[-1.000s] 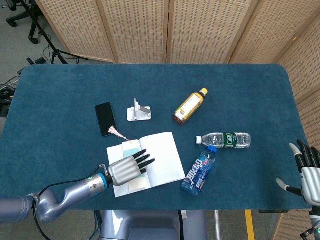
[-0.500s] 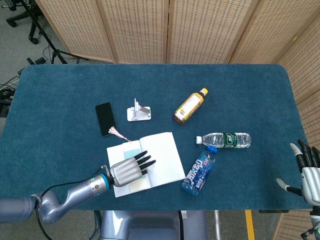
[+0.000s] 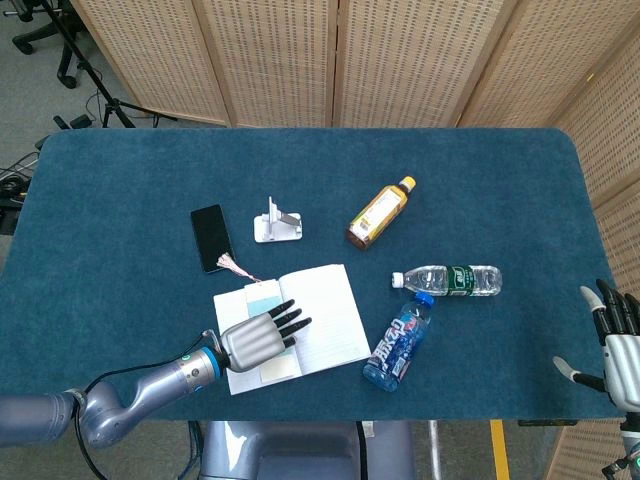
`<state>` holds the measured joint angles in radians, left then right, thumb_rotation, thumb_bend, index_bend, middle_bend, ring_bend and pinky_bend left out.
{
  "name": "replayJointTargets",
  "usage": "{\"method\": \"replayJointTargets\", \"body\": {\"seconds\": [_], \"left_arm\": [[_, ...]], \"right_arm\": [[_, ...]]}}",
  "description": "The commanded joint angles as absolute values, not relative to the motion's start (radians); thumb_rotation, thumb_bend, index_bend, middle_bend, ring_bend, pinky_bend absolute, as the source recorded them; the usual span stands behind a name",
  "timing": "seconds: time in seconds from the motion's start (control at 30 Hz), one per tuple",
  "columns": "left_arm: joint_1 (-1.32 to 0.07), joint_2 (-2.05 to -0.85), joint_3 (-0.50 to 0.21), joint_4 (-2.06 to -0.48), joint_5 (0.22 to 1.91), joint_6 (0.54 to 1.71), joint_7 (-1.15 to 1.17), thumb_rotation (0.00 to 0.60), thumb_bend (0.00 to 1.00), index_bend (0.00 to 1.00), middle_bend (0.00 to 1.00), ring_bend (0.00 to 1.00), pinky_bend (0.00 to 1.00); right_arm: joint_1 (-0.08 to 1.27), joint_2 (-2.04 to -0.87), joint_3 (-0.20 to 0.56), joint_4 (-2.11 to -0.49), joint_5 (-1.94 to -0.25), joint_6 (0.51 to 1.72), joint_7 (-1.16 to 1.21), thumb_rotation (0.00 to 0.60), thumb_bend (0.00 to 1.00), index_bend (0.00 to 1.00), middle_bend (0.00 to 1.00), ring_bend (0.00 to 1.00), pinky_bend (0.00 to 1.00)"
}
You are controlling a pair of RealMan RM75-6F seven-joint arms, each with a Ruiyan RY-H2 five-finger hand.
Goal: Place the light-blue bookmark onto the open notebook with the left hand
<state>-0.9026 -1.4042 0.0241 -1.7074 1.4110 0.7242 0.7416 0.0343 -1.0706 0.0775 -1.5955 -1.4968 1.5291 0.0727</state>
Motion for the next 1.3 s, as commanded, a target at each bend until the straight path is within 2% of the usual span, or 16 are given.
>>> {"method": "replayJointTargets", "body": {"seconds": [0.03,0.2,0.63,0.97,1.13,1.3], "left_arm": [[-0.904,-1.406,0.027,-1.709,1.407,0.727,0.749,0.6,0.28,0.31,0.0,0.0,0.0],[-0.906,-1.41,0.031,-1.712,1.402,0.732,0.752,0.6,0.27,0.26,0.0,0.0,0.0],[-0.899,-1.381,0.029,-1.734,1.374,0.757,0.715,0.6,0.27,0.01,0.0,0.0,0.0],[-0.882,-1.317,0.024,-1.758,1.309,0.778,0.671,0.6,0.27,0.0,0.0,0.0,0.0],[-0.83,-1.294,0.022,-1.785,1.223,0.866,0.694,0.6,0.27,0.0,0.0,0.0,0.0],[-0.734,-1.3,0.017,-1.819,1.169,1.053,0.728,0.6,0.26,0.0,0.0,0.0,0.0]], "right_arm": [[0.034,-1.071,0.078,-1.595,-1.497,1.529,0.074,0.6,0.0,0.0,0.0,0.0,0.0],[0.034,-1.07,0.078,-1.595,-1.497,1.53,0.076,0.6,0.0,0.0,0.0,0.0,0.0],[0.033,-1.071,0.079,-1.593,-1.497,1.532,0.077,0.6,0.0,0.0,0.0,0.0,0.0],[0.034,-1.071,0.075,-1.596,-1.503,1.527,0.071,0.6,0.0,0.0,0.0,0.0,0.0],[0.036,-1.07,0.072,-1.598,-1.504,1.522,0.067,0.6,0.0,0.0,0.0,0.0,0.0],[0.038,-1.073,0.07,-1.601,-1.508,1.518,0.052,0.6,0.0,0.0,0.0,0.0,0.0]]}}
